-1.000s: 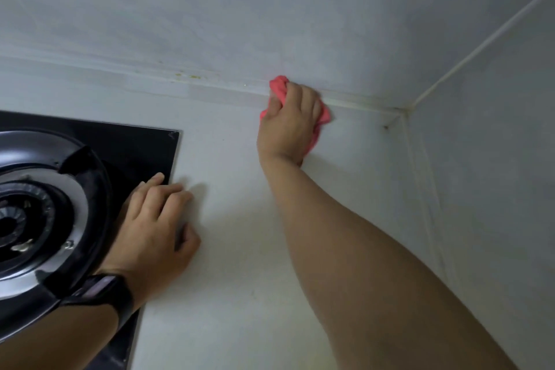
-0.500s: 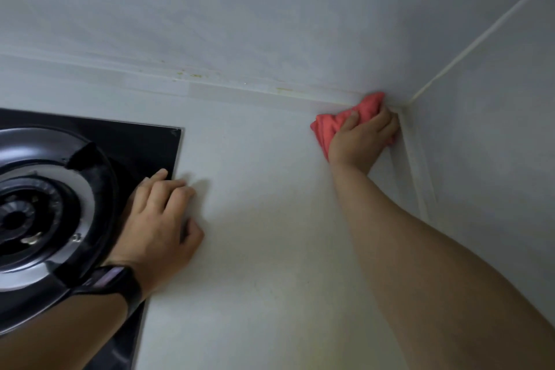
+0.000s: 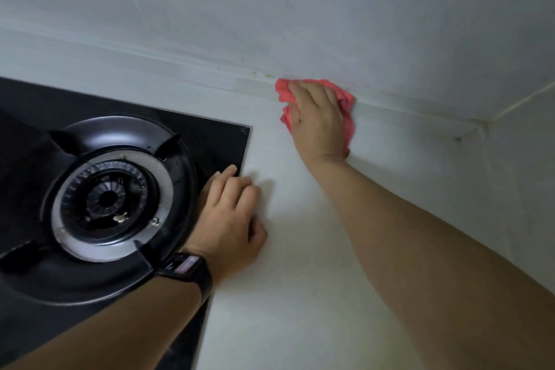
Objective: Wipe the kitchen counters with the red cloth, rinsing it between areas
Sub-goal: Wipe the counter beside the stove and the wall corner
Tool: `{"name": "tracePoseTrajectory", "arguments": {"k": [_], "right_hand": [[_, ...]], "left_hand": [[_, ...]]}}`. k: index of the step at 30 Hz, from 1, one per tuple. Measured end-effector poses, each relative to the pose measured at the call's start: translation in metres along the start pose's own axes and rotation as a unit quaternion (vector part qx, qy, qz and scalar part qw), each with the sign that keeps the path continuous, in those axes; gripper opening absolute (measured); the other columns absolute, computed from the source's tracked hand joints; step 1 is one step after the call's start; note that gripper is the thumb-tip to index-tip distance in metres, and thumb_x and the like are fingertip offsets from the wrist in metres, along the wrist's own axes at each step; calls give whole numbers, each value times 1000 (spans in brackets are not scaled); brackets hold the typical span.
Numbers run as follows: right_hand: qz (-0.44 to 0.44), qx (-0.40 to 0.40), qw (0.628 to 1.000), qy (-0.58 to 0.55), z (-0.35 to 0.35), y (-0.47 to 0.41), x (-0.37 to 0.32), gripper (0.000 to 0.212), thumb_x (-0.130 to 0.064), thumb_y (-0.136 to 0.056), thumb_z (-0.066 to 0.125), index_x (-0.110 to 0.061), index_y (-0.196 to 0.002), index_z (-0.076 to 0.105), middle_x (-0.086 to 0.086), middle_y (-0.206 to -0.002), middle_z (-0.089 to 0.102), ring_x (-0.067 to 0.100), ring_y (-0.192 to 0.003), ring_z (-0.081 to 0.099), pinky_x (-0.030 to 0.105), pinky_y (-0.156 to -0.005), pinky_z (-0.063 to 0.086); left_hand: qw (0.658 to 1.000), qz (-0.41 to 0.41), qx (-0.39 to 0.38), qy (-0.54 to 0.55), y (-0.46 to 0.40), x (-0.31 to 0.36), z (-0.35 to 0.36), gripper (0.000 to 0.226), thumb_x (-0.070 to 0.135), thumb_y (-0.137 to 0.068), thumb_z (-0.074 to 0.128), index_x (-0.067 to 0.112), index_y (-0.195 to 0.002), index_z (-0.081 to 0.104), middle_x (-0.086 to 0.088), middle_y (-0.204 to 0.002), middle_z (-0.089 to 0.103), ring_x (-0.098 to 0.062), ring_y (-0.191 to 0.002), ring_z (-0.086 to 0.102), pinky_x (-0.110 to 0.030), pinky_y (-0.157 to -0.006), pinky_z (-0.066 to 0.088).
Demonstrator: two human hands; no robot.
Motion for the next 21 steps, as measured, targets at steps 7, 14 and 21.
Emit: {"name": "tracePoseTrajectory", "arguments": {"k": [7, 14, 21], "right_hand": [[-97, -95, 990, -26, 66, -38, -69, 44, 1, -61, 84, -9, -103, 76, 7, -95, 70, 31, -87, 64, 39, -75, 52], [-180, -172, 966, -71, 78, -43, -96, 40, -8, -77, 75, -9, -117, 73, 7, -119, 70, 30, -109, 64, 39, -90, 51], [-150, -162, 975, -16, -10, -1, 30, 42, -24, -98, 59, -15, -140, 62, 3, -141, 59, 29, -124, 57, 42, -109, 42]], "left_hand": [[1000, 0, 1, 2, 0, 0, -1, 43, 21, -76, 49, 2, -112, 64, -16, -119, 59, -47, -135, 45, -62, -114, 36], [1000, 2, 7, -4, -1, -1, 0, 41, 21, -76, 48, 2, -108, 64, -16, -118, 60, -45, -135, 44, -60, -114, 38], [1000, 6, 3, -5, 1, -1, 1, 40, 21, -76, 50, 3, -109, 64, -14, -119, 58, -47, -135, 44, -62, -112, 39]]}}
Point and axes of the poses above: each hand's wrist, its own y-axis away from the middle knuckle, its own z-axis out of the palm, x = y × z, the point moved 7 cm from there along -y, towards the middle knuckle
